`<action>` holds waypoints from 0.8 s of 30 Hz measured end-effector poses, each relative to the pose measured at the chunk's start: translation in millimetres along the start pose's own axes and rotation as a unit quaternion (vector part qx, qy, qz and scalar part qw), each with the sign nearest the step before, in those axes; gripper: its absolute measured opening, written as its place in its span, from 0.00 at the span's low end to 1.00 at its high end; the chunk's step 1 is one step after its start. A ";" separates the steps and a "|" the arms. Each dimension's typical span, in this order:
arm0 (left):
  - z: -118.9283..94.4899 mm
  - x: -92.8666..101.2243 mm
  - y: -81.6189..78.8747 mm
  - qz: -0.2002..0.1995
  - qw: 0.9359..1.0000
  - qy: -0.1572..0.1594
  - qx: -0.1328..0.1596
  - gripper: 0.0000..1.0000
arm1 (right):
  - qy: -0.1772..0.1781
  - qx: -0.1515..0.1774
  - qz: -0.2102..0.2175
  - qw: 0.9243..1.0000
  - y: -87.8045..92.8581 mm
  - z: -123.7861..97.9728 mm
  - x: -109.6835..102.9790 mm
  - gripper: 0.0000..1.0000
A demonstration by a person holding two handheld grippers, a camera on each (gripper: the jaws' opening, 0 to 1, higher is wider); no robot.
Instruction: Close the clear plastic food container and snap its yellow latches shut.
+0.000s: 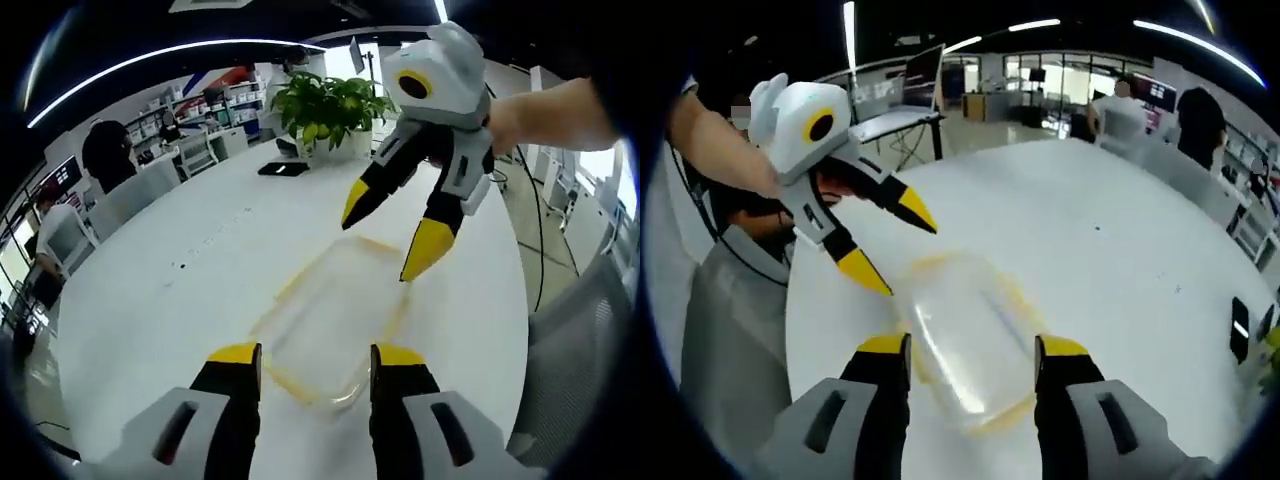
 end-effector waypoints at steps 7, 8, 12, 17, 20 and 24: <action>0.5 -1.8 1.8 -0.048 0.999 -0.002 0.022 0.38 | 0.038 0.021 0.023 0.999 7.9 -4.0 -6.9 0.47; 0.4 -1.3 1.6 -0.051 0.998 -0.002 0.026 0.38 | 0.041 0.023 0.027 0.999 8.7 -4.6 -8.2 0.46; 0.0 2.5 4.7 -0.060 0.997 0.001 0.041 0.39 | 0.057 0.034 0.040 0.997 13.5 -6.5 -14.9 0.48; -2.7 4.9 11.3 -0.064 0.996 -0.002 0.058 0.39 | 0.079 0.038 0.047 0.995 22.2 -8.8 -21.1 0.48; -3.8 3.5 18.2 -0.071 0.996 -0.009 0.058 0.39 | 0.104 0.037 0.045 0.993 26.9 -13.2 -20.8 0.48; -4.2 1.5 26.4 -0.089 0.994 -0.014 0.054 0.39 | 0.125 0.040 0.059 0.990 34.7 -17.4 -20.7 0.51</action>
Point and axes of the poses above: the point that each gripper's makers call its tool centre point, and the gripper's own axes: z roughly forward along the fingers, x roughly to its right, y roughly out of its underside, the point moved 3 cm from there along -z, roughly backward along the fingers, and after that the axes turned 14 degrees about -z, right-handed, at the moved point
